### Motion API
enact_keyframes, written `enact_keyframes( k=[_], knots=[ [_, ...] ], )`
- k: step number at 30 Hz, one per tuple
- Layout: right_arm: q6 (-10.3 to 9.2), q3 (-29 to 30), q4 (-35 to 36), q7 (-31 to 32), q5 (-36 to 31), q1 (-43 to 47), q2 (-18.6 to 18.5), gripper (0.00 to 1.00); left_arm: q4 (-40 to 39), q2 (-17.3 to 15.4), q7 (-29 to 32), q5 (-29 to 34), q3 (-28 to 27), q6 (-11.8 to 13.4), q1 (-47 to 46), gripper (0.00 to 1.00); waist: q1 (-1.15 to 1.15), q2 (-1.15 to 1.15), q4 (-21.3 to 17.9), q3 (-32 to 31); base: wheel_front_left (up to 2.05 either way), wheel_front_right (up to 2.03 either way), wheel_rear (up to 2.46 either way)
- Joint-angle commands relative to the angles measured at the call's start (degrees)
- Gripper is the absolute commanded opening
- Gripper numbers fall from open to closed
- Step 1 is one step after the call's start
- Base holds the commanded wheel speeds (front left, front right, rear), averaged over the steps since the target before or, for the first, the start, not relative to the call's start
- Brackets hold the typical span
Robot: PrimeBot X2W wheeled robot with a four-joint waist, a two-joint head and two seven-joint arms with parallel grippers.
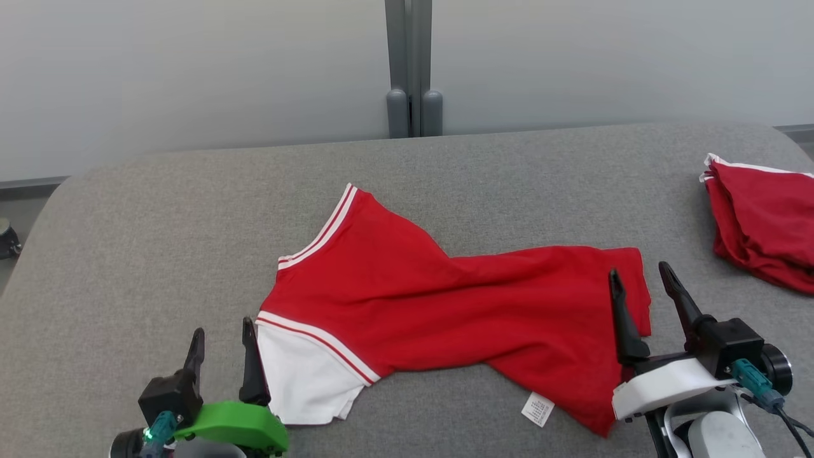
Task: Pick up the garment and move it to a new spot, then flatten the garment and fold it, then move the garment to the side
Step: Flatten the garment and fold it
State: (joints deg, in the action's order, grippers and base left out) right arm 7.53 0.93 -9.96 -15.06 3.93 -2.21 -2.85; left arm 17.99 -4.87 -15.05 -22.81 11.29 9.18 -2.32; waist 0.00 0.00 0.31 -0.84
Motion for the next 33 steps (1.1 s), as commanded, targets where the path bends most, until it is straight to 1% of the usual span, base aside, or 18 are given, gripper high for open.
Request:
enact_keyframes(
  k=[1,6,12,17,24,33],
  knots=[
    [-0.09,-0.67,-0.19,-0.16,0.63,-0.96,-0.09,1.00,-0.81,-0.17,-0.13,1.31,-0.12,-0.72,-0.48,1.00,0.00,0.00,-0.13,-1.01,0.00,0.00,0.00],
    [-0.09,-2.66,-0.97,-0.16,1.42,-1.92,-0.09,1.00,-0.27,0.56,-0.09,3.26,0.29,-3.29,-0.51,1.00,0.00,0.00,-0.41,-3.06,0.00,0.00,0.00],
    [-0.09,-4.71,-1.69,-0.16,3.66,0.11,-0.08,1.00,1.34,1.41,-0.09,3.48,0.31,-4.49,1.24,1.00,0.00,0.00,-0.37,-5.19,0.00,0.00,0.00],
    [-0.09,-5.32,-2.58,-0.16,5.30,2.37,-0.07,1.00,2.41,1.78,-0.10,2.37,0.54,-4.65,2.96,1.00,0.00,0.00,-0.39,-6.14,0.00,0.00,0.00],
    [-0.09,-5.43,-3.46,-0.16,4.33,3.64,-0.09,1.00,1.81,1.90,-0.10,2.25,0.11,-4.57,3.92,1.00,0.00,0.00,-0.52,-6.41,0.00,0.00,0.00],
    [-0.09,-4.77,-5.09,-0.16,4.21,3.52,-0.09,1.00,0.78,1.92,-0.10,2.64,0.44,-3.29,4.44,1.00,0.00,0.00,-0.57,-6.31,0.00,0.00,0.00]
  ],
)
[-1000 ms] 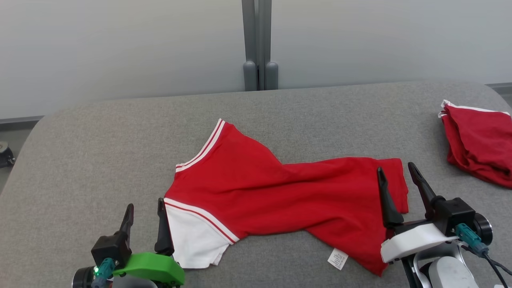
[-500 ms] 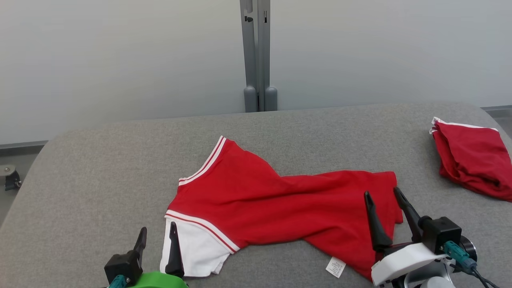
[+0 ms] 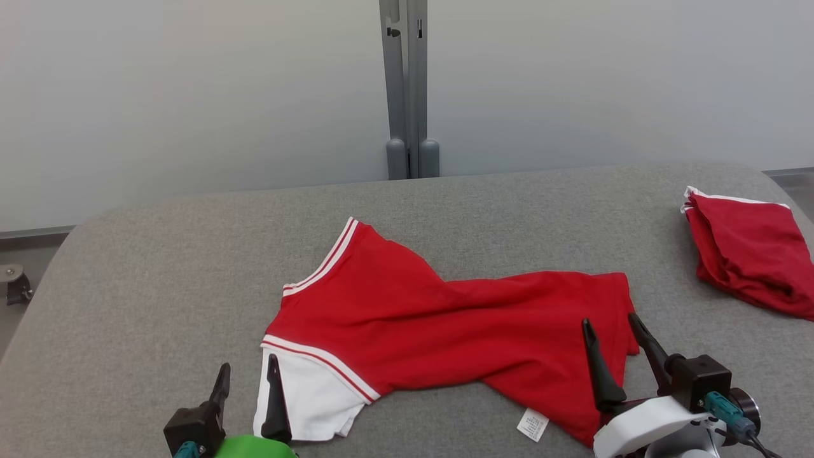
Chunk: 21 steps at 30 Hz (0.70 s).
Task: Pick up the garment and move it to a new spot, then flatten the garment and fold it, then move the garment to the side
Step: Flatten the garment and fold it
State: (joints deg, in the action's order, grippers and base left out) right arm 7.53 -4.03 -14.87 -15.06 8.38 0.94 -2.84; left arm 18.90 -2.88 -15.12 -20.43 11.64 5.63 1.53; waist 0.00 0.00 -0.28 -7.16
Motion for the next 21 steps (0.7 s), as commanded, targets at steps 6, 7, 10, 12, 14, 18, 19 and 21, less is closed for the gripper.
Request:
enact_keyframes(
  k=[6,7,10,12,14,18,19,21],
  knots=[
    [-0.09,0.57,-0.49,-0.16,-0.47,0.15,-0.10,1.00,-0.21,-0.07,-0.03,0.24,0.17,0.82,0.67,1.00,0.00,0.00,0.18,0.13,0.00,0.00,0.00],
    [-0.09,0.64,-0.50,-0.16,-0.52,0.10,-0.10,1.00,-0.21,-0.07,-0.03,0.23,0.15,0.88,0.68,1.00,0.00,0.00,0.20,0.16,0.00,0.00,0.00],
    [-0.09,0.83,-0.42,-0.16,-0.53,0.07,-0.10,1.00,-0.20,-0.06,-0.03,0.29,-0.01,0.86,0.65,1.00,0.00,0.00,0.21,0.30,0.00,0.00,0.00],
    [-0.09,0.90,-0.34,-0.16,-0.49,0.13,-0.10,1.00,-0.18,-0.06,-0.03,0.53,-0.09,1.00,0.67,1.00,0.00,0.00,0.20,0.39,0.00,0.00,0.00],
    [-0.09,0.87,-0.26,-0.16,-0.61,0.19,-0.10,1.00,0.22,-0.06,-0.03,0.57,0.01,0.99,0.75,1.00,0.00,0.00,0.17,0.52,0.00,0.00,0.00],
    [-0.09,0.89,-0.61,-0.16,-0.86,0.60,-0.10,1.00,4.23,-0.09,0.91,-1.11,0.50,1.45,1.07,1.00,0.00,0.00,0.00,0.88,0.00,0.00,0.00],
    [-0.09,0.90,-0.71,-0.16,-0.95,0.71,-0.10,1.00,5.52,-0.10,1.98,-1.62,0.60,1.68,1.01,1.00,0.00,0.00,-0.06,0.99,0.00,0.00,0.00],
    [-0.09,0.90,-0.93,-0.16,-1.01,0.86,-0.10,1.00,7.77,-0.11,3.49,-2.40,0.37,2.54,0.41,1.00,0.00,0.00,-0.28,1.35,0.00,0.00,0.00]
  ],
)
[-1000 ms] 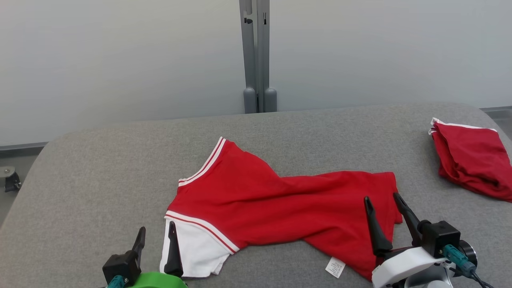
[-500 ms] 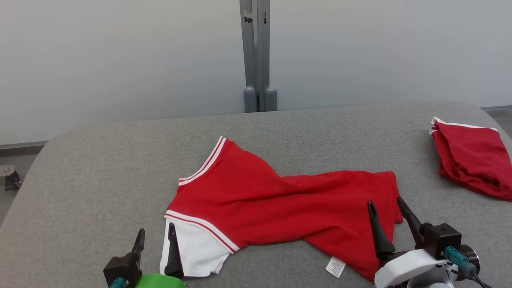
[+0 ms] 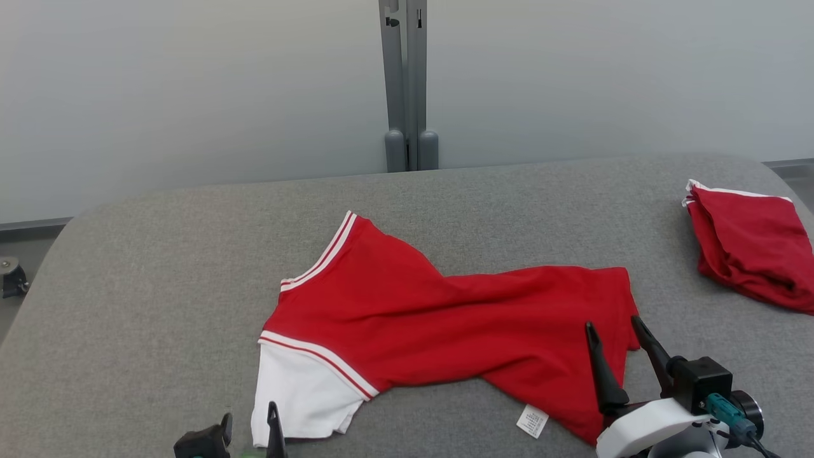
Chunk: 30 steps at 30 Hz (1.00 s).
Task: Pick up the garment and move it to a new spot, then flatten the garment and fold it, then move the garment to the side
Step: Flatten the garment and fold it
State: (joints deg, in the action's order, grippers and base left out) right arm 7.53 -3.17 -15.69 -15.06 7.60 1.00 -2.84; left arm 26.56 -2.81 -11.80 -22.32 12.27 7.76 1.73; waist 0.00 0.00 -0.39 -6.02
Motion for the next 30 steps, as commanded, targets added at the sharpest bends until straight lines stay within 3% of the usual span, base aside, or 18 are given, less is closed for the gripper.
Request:
enact_keyframes(
  k=[1,5,14,16,17,19,20,23,30],
  knots=[
    [-0.09,0.07,-0.19,-0.16,-0.22,0.85,-0.10,1.00,1.37,-0.17,0.99,-1.02,-0.40,0.69,-0.12,1.00,0.00,0.00,-0.30,0.41,0.00,0.00,0.00],
    [-0.09,0.11,-0.45,-0.16,-0.48,0.81,-0.10,1.00,5.19,-0.18,2.62,-3.50,-1.30,1.25,-1.73,1.00,0.00,0.00,-0.87,1.07,0.00,0.00,0.00],
    [-0.09,0.61,-4.72,-0.16,-1.43,2.49,-0.10,1.00,13.22,-0.19,3.24,-5.87,-1.28,-0.15,-5.92,1.00,0.00,0.00,-2.28,2.33,0.00,0.00,0.00],
    [-0.09,0.90,-6.90,0.30,-0.31,3.22,-0.09,1.00,14.41,-0.20,3.28,-6.49,-0.91,-0.40,-6.44,0.89,0.00,0.00,-2.48,2.54,0.00,0.00,0.00],
    [-0.09,0.95,-8.02,0.51,0.53,3.43,-0.08,1.00,15.05,-0.19,3.23,-6.89,-0.67,-0.60,-6.71,0.71,0.00,0.00,-2.58,2.66,0.00,0.00,0.00],
    [-0.09,0.87,-10.12,0.72,1.87,3.63,-0.08,1.00,16.13,-0.19,3.00,-7.42,-0.32,-0.73,-7.15,0.44,0.00,0.00,-2.75,2.91,0.00,0.00,0.00],
    [-0.09,0.64,-10.96,0.68,2.54,3.61,-0.08,1.00,16.60,-0.19,2.89,-7.70,-0.21,-0.92,-7.35,0.40,0.00,0.00,-2.81,3.01,0.00,0.00,0.00],
    [-0.09,-1.04,-13.69,0.44,4.30,2.54,-0.04,1.00,17.95,-0.15,2.49,-8.36,0.29,-1.23,-7.96,0.00,0.00,0.00,-2.96,3.32,0.00,0.00,0.00],
    [-0.09,-5.07,-20.39,0.20,8.38,-0.58,-0.06,1.00,19.63,-0.17,0.85,-9.21,1.25,-1.62,-9.82,0.00,0.00,0.00,-2.20,3.81,0.00,0.00,0.00]
  ],
)
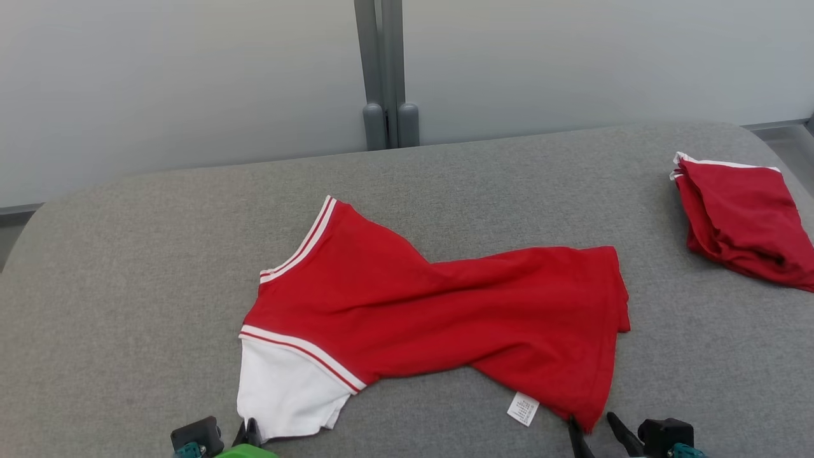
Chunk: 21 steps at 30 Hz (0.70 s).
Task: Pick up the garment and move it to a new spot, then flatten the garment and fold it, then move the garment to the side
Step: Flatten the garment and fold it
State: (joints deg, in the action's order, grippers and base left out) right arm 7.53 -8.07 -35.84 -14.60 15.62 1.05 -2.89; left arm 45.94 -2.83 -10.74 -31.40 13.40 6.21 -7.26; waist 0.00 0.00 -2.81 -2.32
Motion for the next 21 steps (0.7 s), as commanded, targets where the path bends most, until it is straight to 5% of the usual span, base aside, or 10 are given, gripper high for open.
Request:
enact_keyframes(
  k=[1,10,11,13,15,17,18,21],
  knots=[
    [-0.09,-0.78,-1.18,-0.29,0.99,-1.13,-0.01,1.00,0.44,-0.16,-0.46,-0.13,0.13,-0.07,-0.98,0.00,0.00,0.00,0.38,0.17,0.00,0.00,0.00],
    [-0.09,-2.06,-5.41,-0.56,4.03,-3.94,-0.02,1.00,1.13,-0.37,-2.04,-0.19,0.28,-0.56,-1.97,0.00,0.00,0.00,1.39,0.60,0.00,0.00,0.00],
    [-0.09,-1.92,-5.50,-0.57,4.37,-3.99,-0.02,0.92,1.07,-0.37,-2.21,-0.25,0.32,-0.74,-2.04,0.00,0.00,0.00,1.37,0.64,0.00,0.00,0.00],
    [-0.09,-1.93,-5.65,-0.58,4.57,-4.25,-0.02,0.50,1.07,-0.38,-2.42,-0.38,0.36,-1.07,-2.11,0.00,0.00,0.00,1.29,0.69,0.00,0.00,0.00],
    [-0.09,-1.73,-5.15,-0.59,4.82,-4.53,-0.02,0.34,1.27,-0.35,-2.50,-0.59,0.50,-1.36,-2.22,0.00,0.00,0.00,1.11,0.74,0.00,0.00,0.00],
    [-0.09,-1.68,-4.66,-0.59,5.00,-4.59,-0.02,0.07,1.56,-0.34,-2.51,-0.75,0.73,-1.67,-2.33,0.00,0.00,0.00,0.91,0.76,0.00,0.00,0.00],
    [-0.09,-1.67,-4.57,-0.59,5.04,-4.59,-0.03,0.00,1.67,-0.32,-2.51,-0.85,0.80,-1.76,-2.38,0.00,0.00,0.00,0.84,0.76,0.00,0.00,0.00],
    [-0.09,-1.38,-3.69,-0.61,5.46,-4.48,-0.04,0.00,1.63,-0.27,-2.68,-1.20,1.14,-2.37,-2.76,0.00,0.00,0.00,0.54,0.72,0.00,0.00,0.00]
  ],
)
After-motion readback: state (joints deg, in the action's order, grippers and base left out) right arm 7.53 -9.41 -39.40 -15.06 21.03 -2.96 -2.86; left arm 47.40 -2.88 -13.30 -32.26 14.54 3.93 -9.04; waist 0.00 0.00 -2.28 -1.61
